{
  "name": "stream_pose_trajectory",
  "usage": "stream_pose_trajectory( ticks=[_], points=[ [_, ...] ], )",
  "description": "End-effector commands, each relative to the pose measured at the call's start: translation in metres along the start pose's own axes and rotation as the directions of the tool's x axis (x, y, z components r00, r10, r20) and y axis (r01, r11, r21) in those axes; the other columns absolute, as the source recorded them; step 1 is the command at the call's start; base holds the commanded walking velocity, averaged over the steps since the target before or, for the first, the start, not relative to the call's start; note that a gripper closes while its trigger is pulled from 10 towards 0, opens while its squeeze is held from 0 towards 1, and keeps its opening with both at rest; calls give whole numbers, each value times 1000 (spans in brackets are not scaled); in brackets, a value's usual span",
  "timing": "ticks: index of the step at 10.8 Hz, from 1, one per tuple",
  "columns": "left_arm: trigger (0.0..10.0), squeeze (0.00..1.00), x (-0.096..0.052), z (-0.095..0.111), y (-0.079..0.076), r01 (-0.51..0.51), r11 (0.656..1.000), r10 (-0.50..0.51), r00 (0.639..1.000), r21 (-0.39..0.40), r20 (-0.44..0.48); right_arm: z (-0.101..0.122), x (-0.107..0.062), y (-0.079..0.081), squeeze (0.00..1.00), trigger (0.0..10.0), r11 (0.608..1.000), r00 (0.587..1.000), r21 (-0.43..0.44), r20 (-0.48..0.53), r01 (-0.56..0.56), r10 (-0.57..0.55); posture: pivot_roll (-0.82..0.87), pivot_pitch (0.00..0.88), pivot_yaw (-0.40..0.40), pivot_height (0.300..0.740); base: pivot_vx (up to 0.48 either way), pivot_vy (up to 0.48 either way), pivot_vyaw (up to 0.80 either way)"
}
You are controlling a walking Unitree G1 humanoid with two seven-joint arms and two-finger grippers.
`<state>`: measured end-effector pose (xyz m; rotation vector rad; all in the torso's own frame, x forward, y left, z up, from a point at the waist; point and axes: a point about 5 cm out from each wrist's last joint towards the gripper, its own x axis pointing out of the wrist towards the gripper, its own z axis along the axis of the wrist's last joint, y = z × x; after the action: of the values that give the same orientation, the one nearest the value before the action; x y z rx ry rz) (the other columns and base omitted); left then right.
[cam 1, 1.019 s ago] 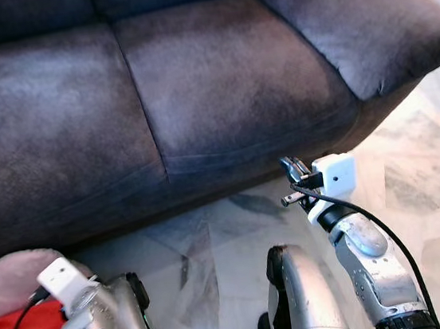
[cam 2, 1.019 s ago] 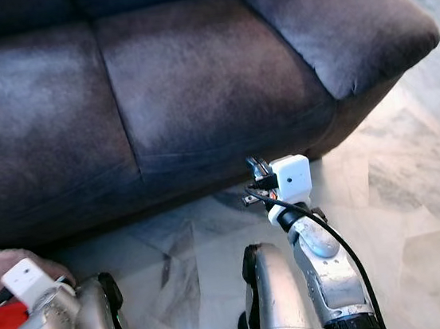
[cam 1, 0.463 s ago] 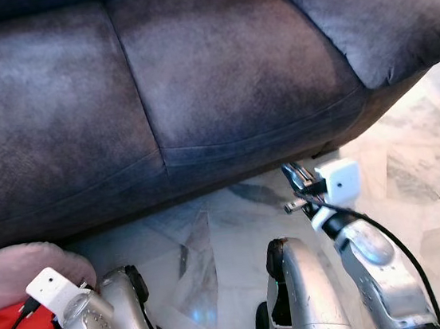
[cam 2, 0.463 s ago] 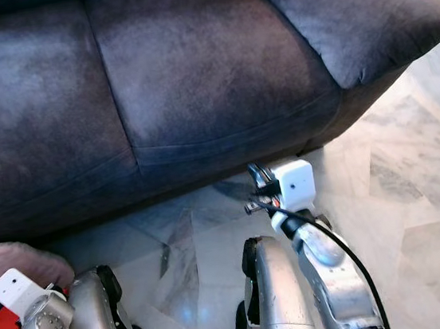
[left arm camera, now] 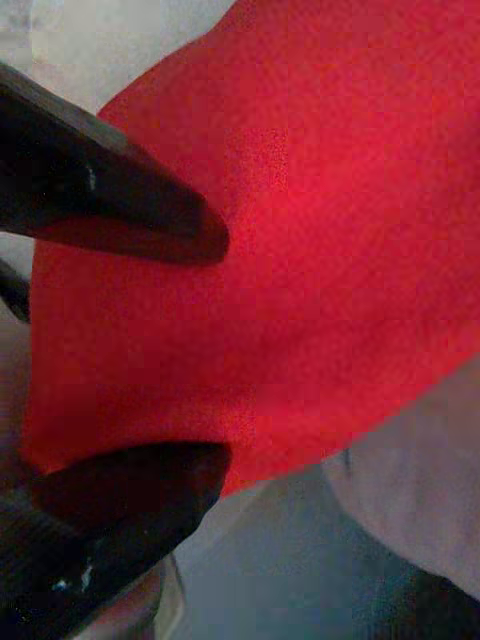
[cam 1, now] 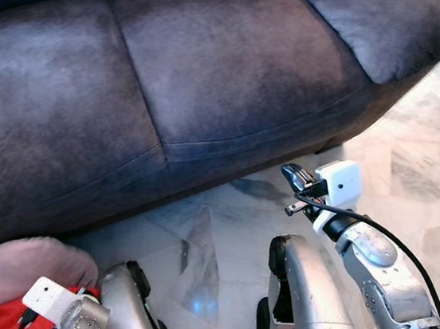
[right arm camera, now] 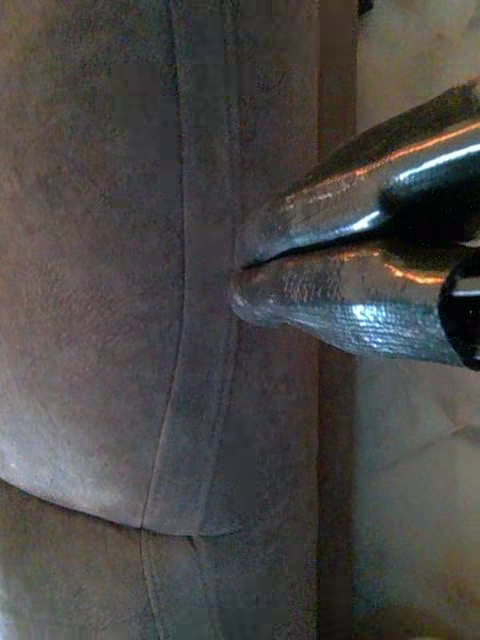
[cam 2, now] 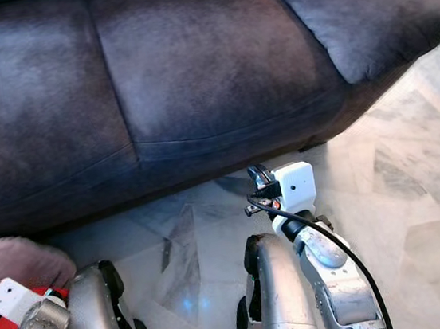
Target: Move the pillow to the sofa from floor
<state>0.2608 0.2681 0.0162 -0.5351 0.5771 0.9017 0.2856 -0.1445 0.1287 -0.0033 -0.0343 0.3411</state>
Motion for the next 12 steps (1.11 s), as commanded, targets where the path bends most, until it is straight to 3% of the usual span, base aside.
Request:
stream_pose_trajectory(
  ticks=[1,3,5,6,7,12],
  points=[
    [10000,0,-6,-46,-3,30,999,-21,984,44,-178,-1,-5,0,0,10000,1000,1000,2,-9,-1,1,78,343,-145,483,0,0,0],
    [10000,0,-6,-62,2,49,995,-23,962,91,-271,1,-2,2,0,10000,1000,1000,4,-5,-6,6,79,327,-142,483,0,0,0],
    [10000,0,-7,-69,7,55,991,-18,956,120,-293,1,-2,2,0,10000,1000,1000,6,-4,-6,6,79,330,-142,483,0,0,0],
    [6118,0,-7,-71,7,59,991,-20,956,124,-294,1,-2,2,0,10000,1000,1000,6,-5,-5,5,76,341,-143,483,0,0,0],
    [0,0,-8,-72,8,62,989,-21,955,131,-295,1,-3,2,0,10000,1000,1000,6,-6,-5,5,75,343,-143,483,0,0,0],
    [0,0,-8,-69,8,66,987,-23,960,147,-278,1,-1,3,0,10000,1000,1000,4,-8,-9,9,78,343,-143,483,0,0,0]
  ],
)
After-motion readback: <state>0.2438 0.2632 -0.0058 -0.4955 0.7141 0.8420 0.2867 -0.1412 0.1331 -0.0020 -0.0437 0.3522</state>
